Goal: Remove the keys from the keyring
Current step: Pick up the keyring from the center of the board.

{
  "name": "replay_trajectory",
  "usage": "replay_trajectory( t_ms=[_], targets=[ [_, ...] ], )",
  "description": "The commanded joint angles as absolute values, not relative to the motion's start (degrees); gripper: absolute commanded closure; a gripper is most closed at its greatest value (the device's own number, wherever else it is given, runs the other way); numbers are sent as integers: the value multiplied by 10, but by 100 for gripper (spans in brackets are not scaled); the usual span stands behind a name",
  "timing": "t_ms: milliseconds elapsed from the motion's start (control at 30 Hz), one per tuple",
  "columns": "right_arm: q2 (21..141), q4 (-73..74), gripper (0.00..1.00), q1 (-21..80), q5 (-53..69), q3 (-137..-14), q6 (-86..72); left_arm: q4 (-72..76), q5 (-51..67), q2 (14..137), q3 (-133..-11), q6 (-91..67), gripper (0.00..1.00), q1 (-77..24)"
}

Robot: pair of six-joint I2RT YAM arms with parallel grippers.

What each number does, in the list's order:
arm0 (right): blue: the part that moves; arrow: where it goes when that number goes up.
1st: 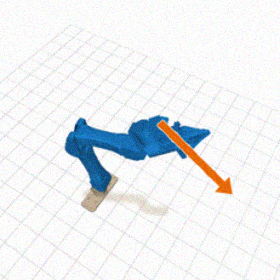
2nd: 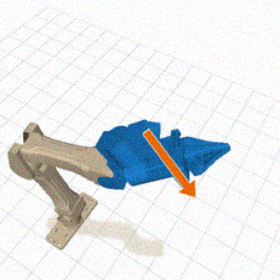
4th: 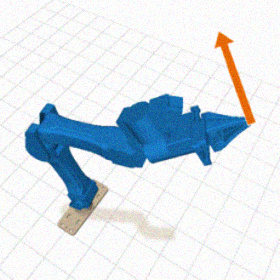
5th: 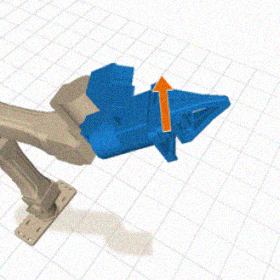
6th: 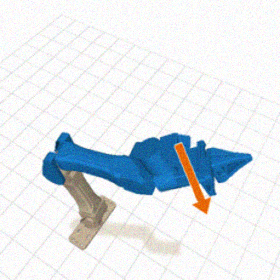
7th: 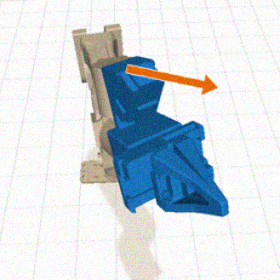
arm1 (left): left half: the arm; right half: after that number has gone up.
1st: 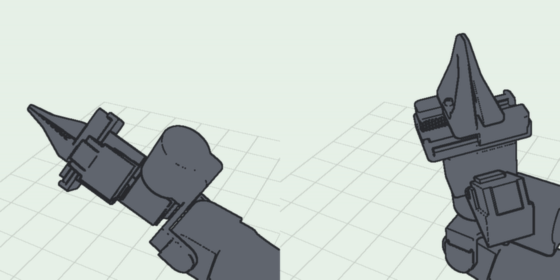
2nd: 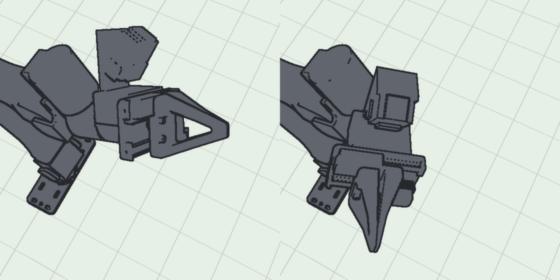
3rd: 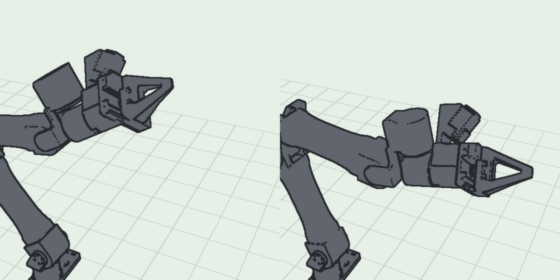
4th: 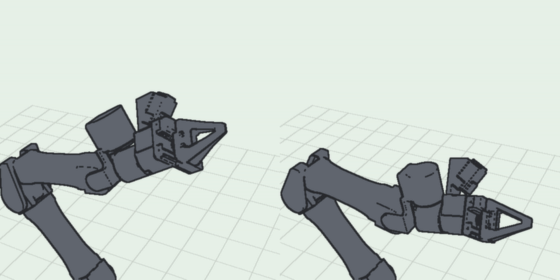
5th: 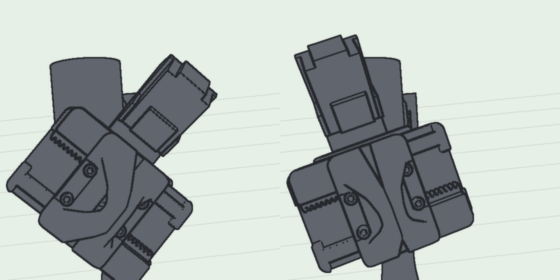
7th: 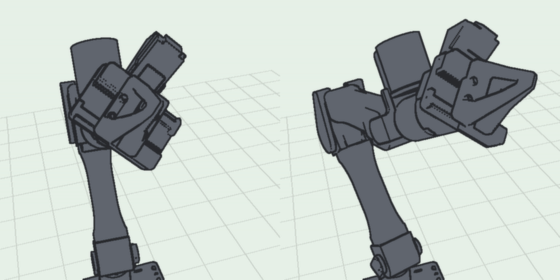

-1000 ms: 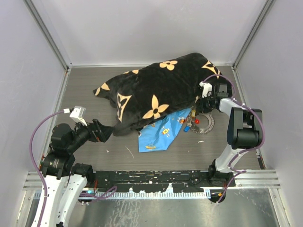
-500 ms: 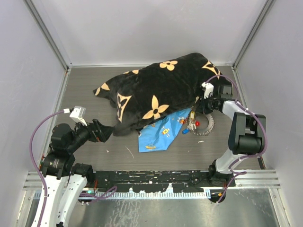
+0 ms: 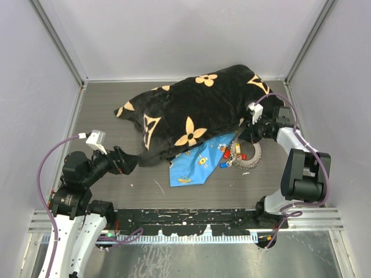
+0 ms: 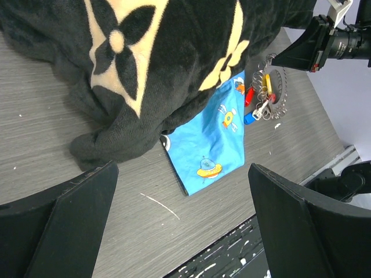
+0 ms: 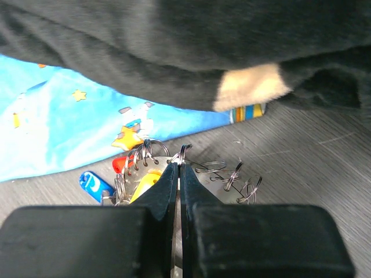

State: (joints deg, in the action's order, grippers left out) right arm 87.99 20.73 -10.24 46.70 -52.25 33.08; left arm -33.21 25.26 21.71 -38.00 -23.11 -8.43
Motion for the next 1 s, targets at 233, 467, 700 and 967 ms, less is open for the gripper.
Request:
replay_trajectory(
  t_ms=[233, 467, 700, 967],
  targets=[
    [786, 267, 99, -102, 595, -522, 411, -205, 377, 215, -352, -308, 1, -79],
    [741, 298, 99, -98, 641, -521, 418, -22, 434, 178, -296, -476, 3, -80],
    [688, 289, 99, -48, 652, -515, 387, 44, 392, 145, -269, -540, 10, -83],
    [656, 250, 99, 39, 638, -508, 335, 79, 362, 149, -261, -561, 18, -107]
  ],
)
